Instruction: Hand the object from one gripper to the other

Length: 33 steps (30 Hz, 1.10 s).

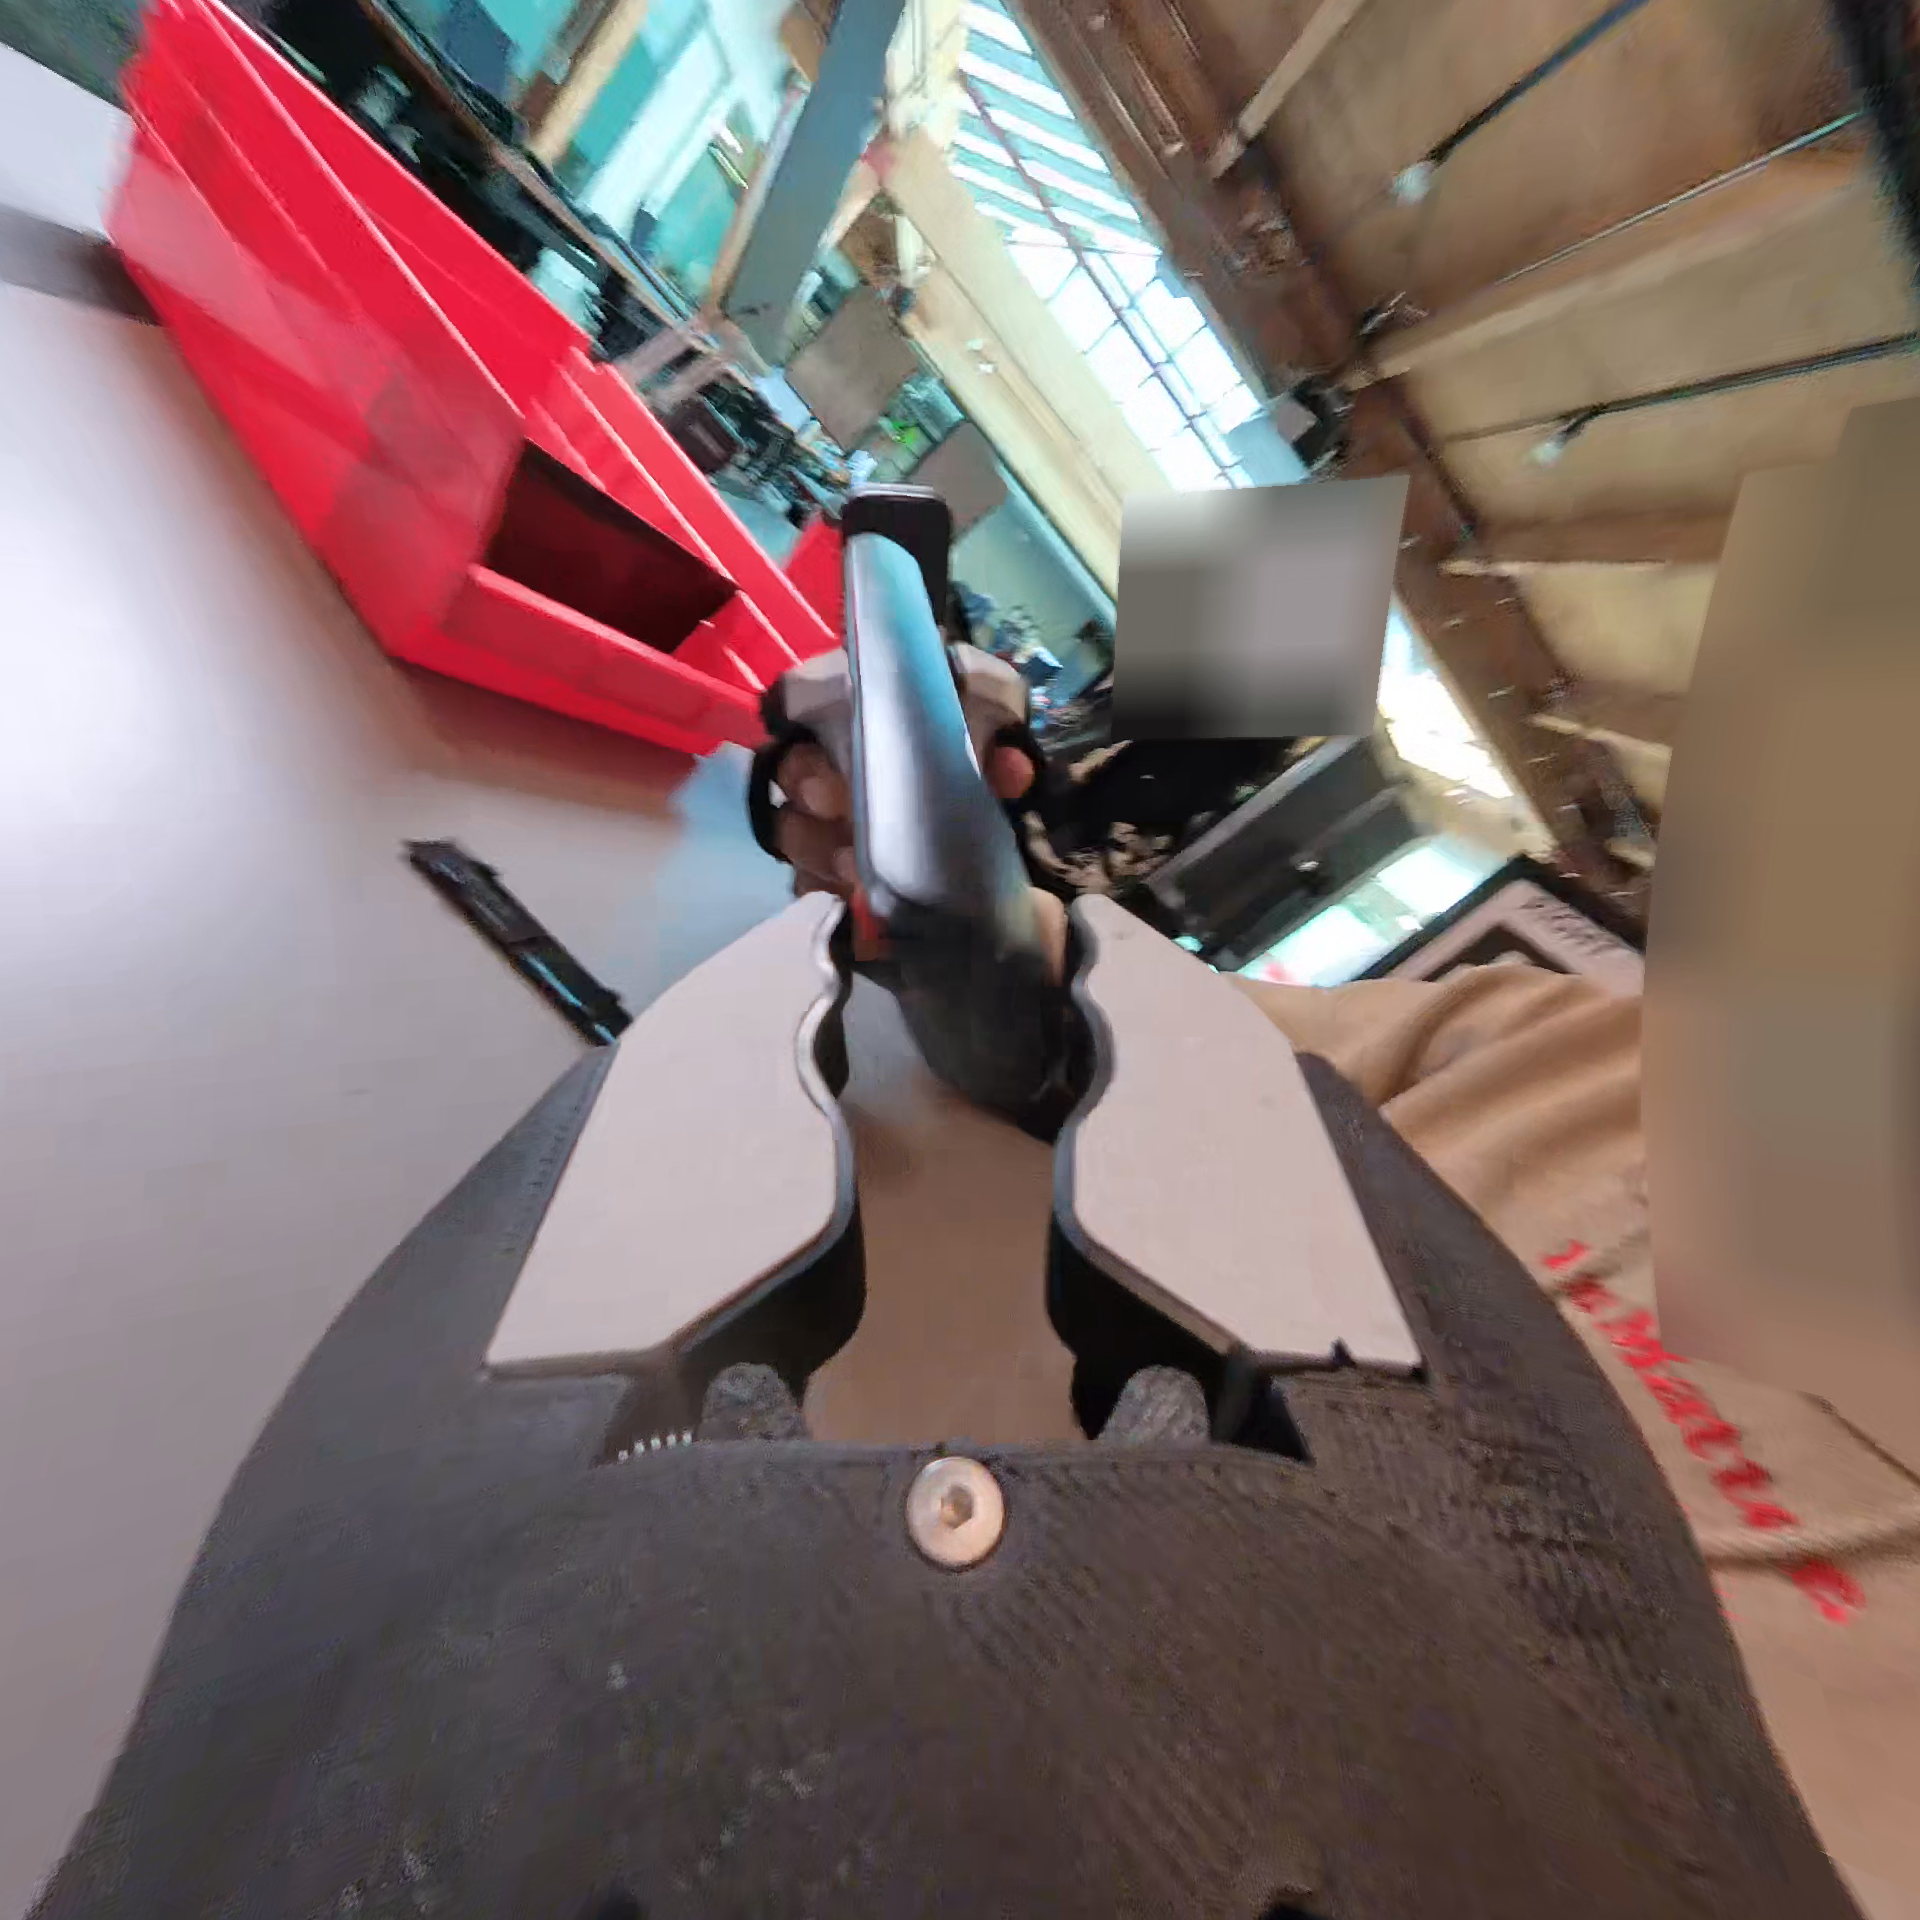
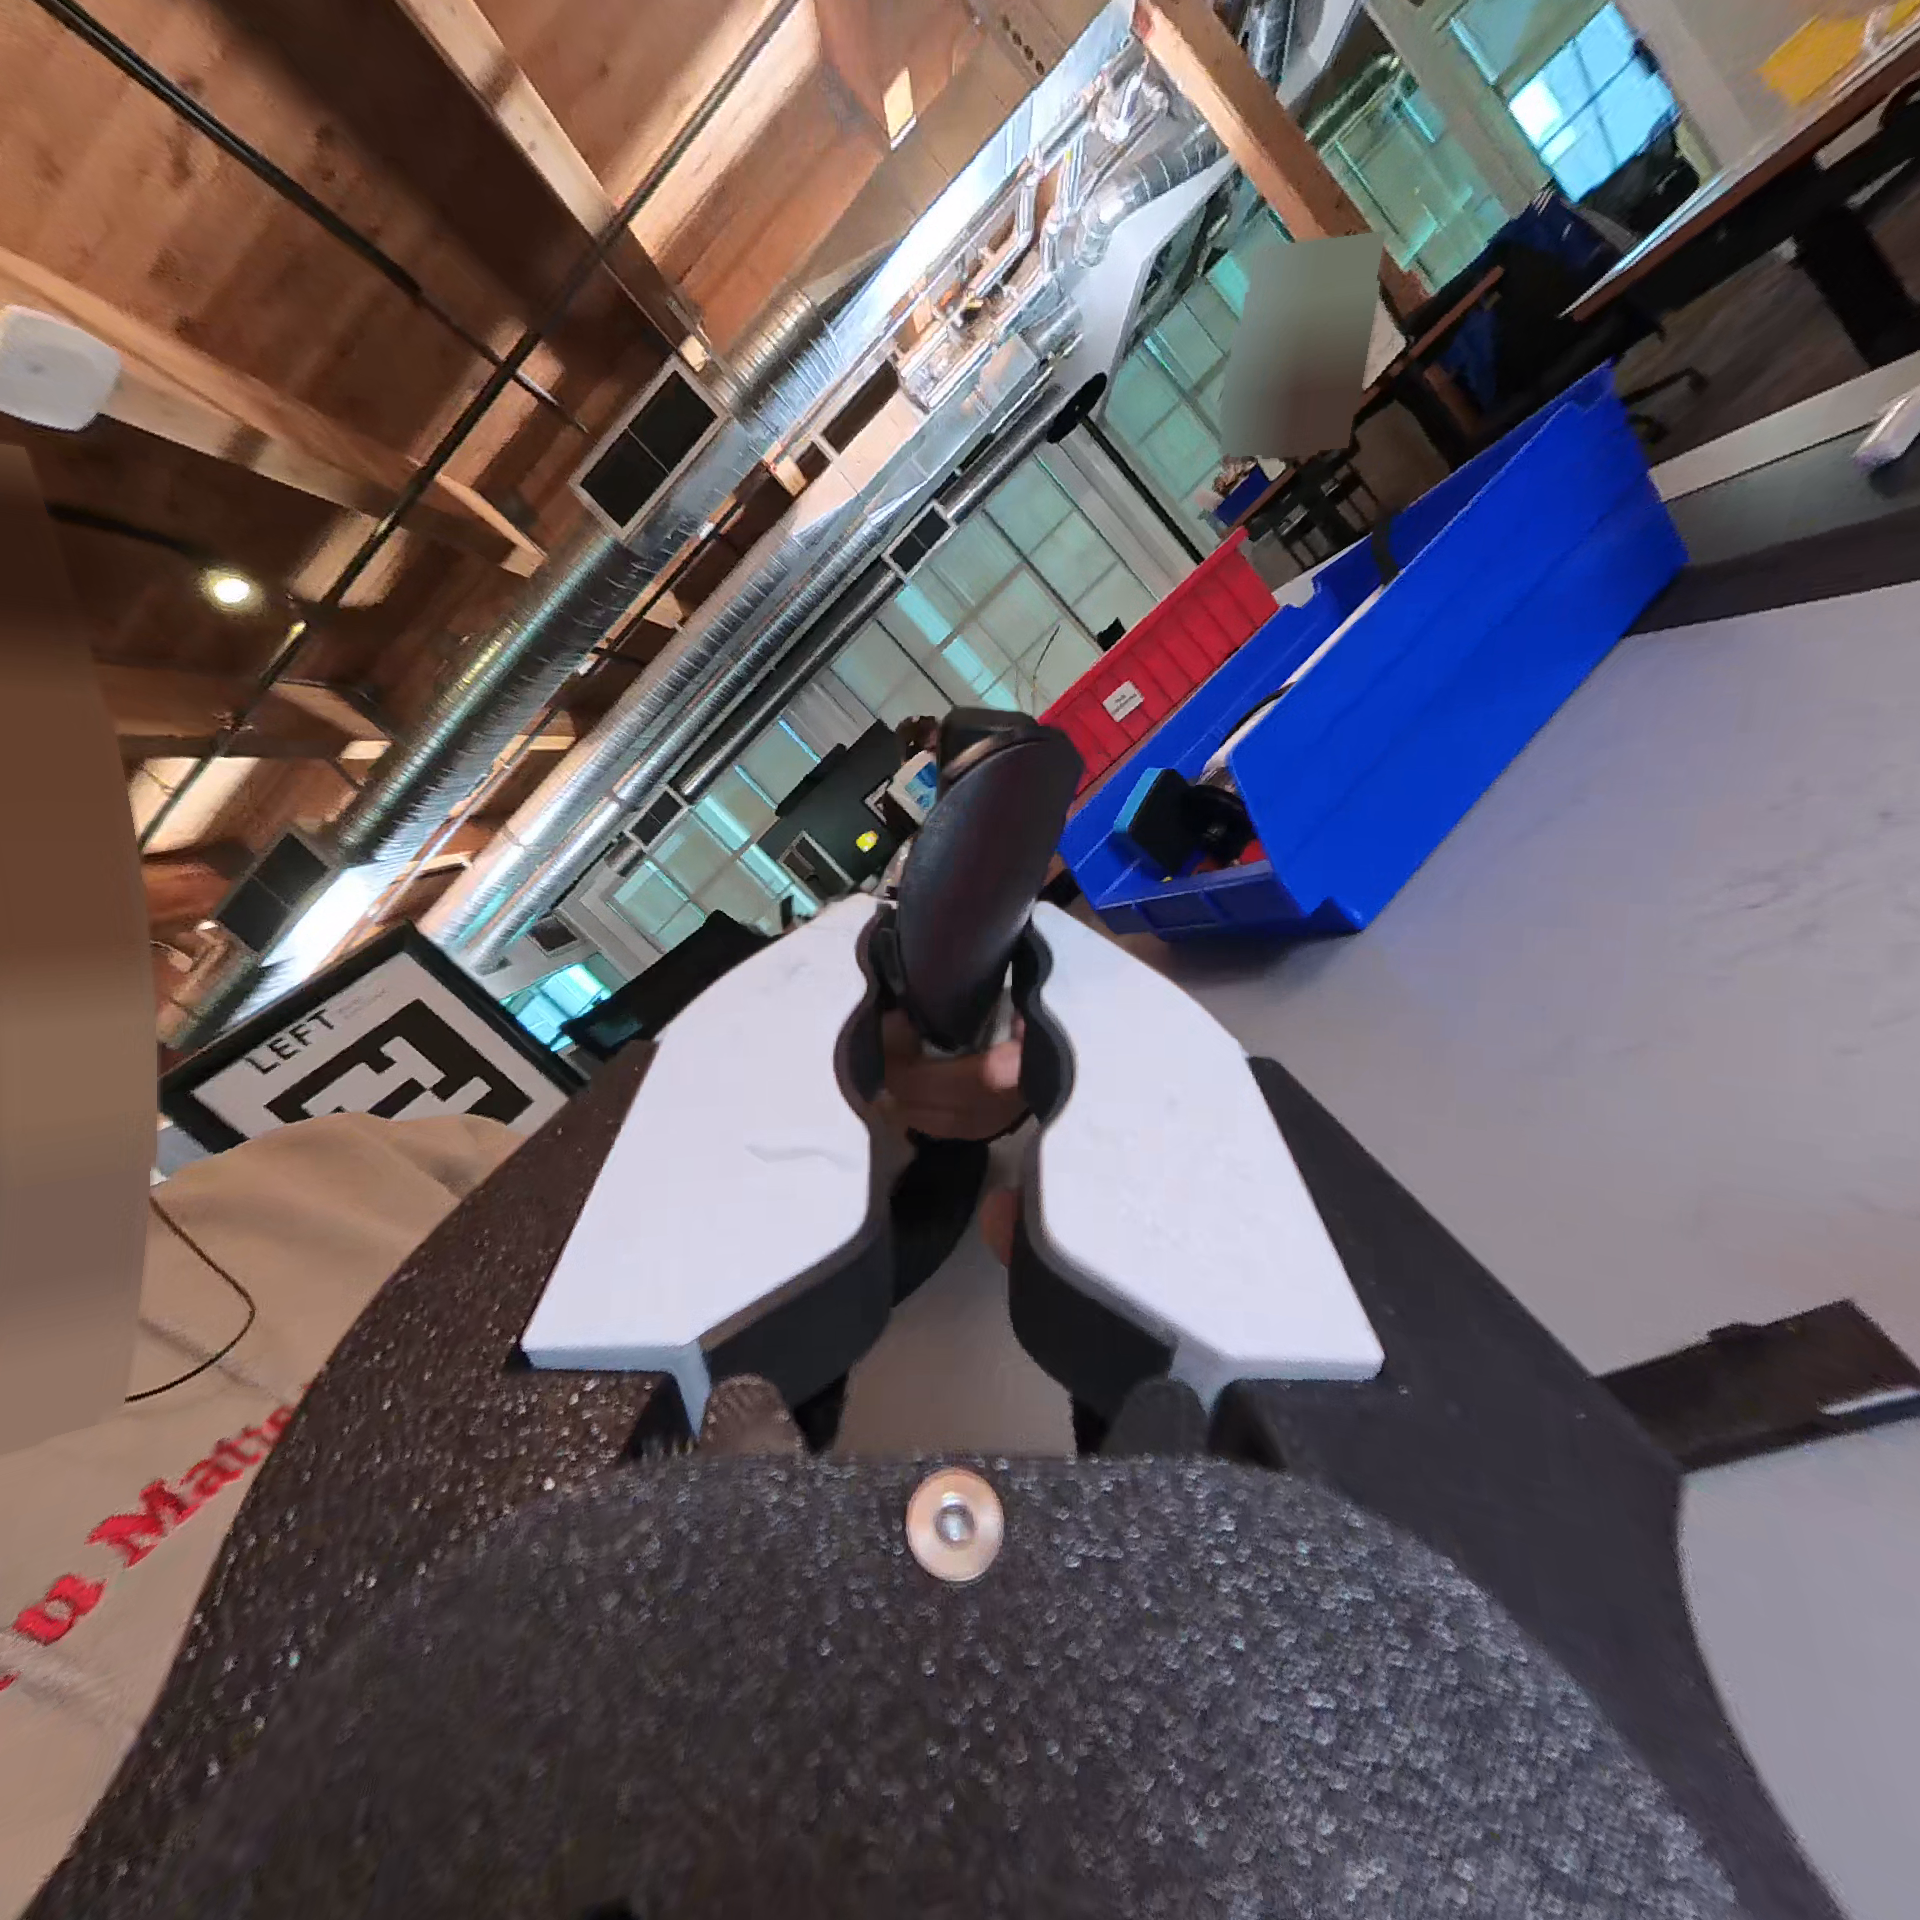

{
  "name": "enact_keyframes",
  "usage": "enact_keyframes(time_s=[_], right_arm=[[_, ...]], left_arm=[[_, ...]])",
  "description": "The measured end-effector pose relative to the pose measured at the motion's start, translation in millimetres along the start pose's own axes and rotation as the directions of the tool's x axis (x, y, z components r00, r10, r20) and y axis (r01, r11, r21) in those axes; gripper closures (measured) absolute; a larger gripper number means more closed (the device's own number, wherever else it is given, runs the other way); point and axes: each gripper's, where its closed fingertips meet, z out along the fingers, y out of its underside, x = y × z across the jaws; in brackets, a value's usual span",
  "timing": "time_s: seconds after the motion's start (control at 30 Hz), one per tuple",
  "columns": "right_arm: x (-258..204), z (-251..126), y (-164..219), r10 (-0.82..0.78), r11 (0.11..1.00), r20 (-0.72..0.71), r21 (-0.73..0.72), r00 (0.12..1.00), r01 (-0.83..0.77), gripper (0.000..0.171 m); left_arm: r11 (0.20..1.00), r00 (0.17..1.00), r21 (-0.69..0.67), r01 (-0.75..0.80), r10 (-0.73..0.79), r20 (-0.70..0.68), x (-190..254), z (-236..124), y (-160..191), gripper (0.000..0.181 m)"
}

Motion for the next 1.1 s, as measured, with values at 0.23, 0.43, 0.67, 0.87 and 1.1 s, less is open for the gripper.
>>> enact_keyframes(time_s=[0.23, 0.43, 0.67, 0.87, 1.1], right_arm=[[2.7, 8.8, 35.2, -0.203, 0.948, -0.026, -0.257, 0.979, 0.190, 0.149], [27.3, -37.5, 39.2, -0.766, 0.418, 0.052, -0.717, 0.641, 0.557, 0.144], [84.4, -66.2, 64.0, -0.785, -0.192, 0.422, -0.862, 0.454, 0.470, 0.133], [106.9, -53.2, 82.6, -0.636, -0.442, 0.628, -0.772, 0.447, 0.457, 0.122], [104.8, -52.3, 94.8, -0.581, -0.350, 0.541, -0.841, 0.608, 0.414, 0.164]], left_arm=[[0.994, 0.997, 0.084, 0.065, -0.067, 0.026, -15.1, -18.9, -12.2, 0.156], [0.989, 0.996, 0.131, 0.072, -0.078, 0.040, -7.9, -41.0, -34.2, 0.157], [0.979, 0.974, 0.159, 0.124, -0.150, 0.167, -38.2, -56.3, -33.6, 0.157], [0.979, 0.968, 0.166, 0.117, -0.150, 0.201, -47.8, -60.2, -29.0, 0.157], [0.981, 0.960, 0.164, 0.106, -0.144, 0.239, -58.8, -64.2, -26.8, 0.157]])
